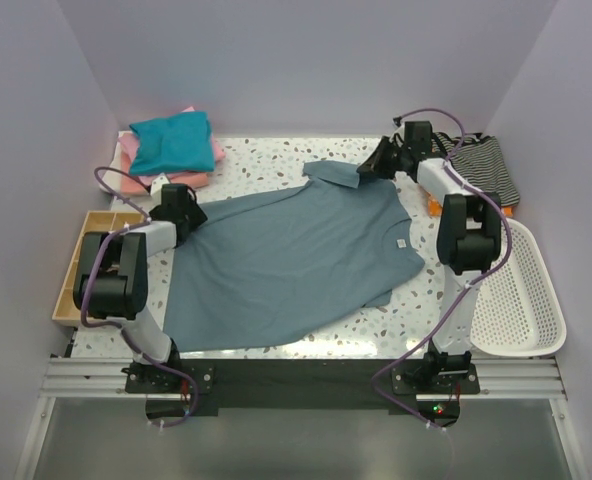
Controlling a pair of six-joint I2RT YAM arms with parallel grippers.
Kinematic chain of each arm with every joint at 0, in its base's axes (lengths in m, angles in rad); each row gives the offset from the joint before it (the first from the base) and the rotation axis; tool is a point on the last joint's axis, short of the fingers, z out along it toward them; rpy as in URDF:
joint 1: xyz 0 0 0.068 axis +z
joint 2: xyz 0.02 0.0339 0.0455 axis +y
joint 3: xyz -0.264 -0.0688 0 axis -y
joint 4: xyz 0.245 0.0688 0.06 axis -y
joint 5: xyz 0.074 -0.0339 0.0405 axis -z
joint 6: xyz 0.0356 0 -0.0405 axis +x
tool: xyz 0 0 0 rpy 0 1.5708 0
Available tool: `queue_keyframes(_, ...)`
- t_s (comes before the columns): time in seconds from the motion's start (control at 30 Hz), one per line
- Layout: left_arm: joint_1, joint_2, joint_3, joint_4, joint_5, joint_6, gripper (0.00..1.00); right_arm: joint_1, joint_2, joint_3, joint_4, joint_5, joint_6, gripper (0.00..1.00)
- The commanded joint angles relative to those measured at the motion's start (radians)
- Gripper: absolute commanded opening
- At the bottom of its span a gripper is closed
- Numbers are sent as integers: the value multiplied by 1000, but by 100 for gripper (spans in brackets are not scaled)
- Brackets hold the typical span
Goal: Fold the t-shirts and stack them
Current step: Grap the side of the flattened tshirt furthest away from the robot with both arms
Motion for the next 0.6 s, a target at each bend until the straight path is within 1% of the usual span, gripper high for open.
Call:
queue_keyframes(0.0, 7, -72, 8, -4, 7, -5, 76, 5, -88, -3, 7, -7, -30, 0)
queue_keyframes(0.03, 7, -83, 2, -10, 5, -4, 80, 4, -88, -4, 7, -7, -30, 0)
queue_keyframes(0.07, 7, -101, -1, -13, 1, -4, 81, 4, -86, -4, 7, -7, -27, 0)
queue_keyframes(0.17, 7, -115, -7, -4, -2, -1, 83, 4, -82, -9, 15, -17, -21, 0)
queue_keyframes(0.23, 7, -98, 2, 18, 17, 2, 83, 4, -77, -10, 17, -18, -19, 0)
queue_keyframes(0.3, 7, -75, 23, 24, 31, 1, 82, 4, -77, -10, 18, -20, -19, 0)
queue_keyframes(0.43, 7, -11, 45, 34, 56, -5, 73, 4, -75, -7, 11, -20, -24, 0)
queue_keyframes(0.57, 7, 20, 46, 67, 44, 2, 71, 4, -77, -7, -2, -21, -31, 0)
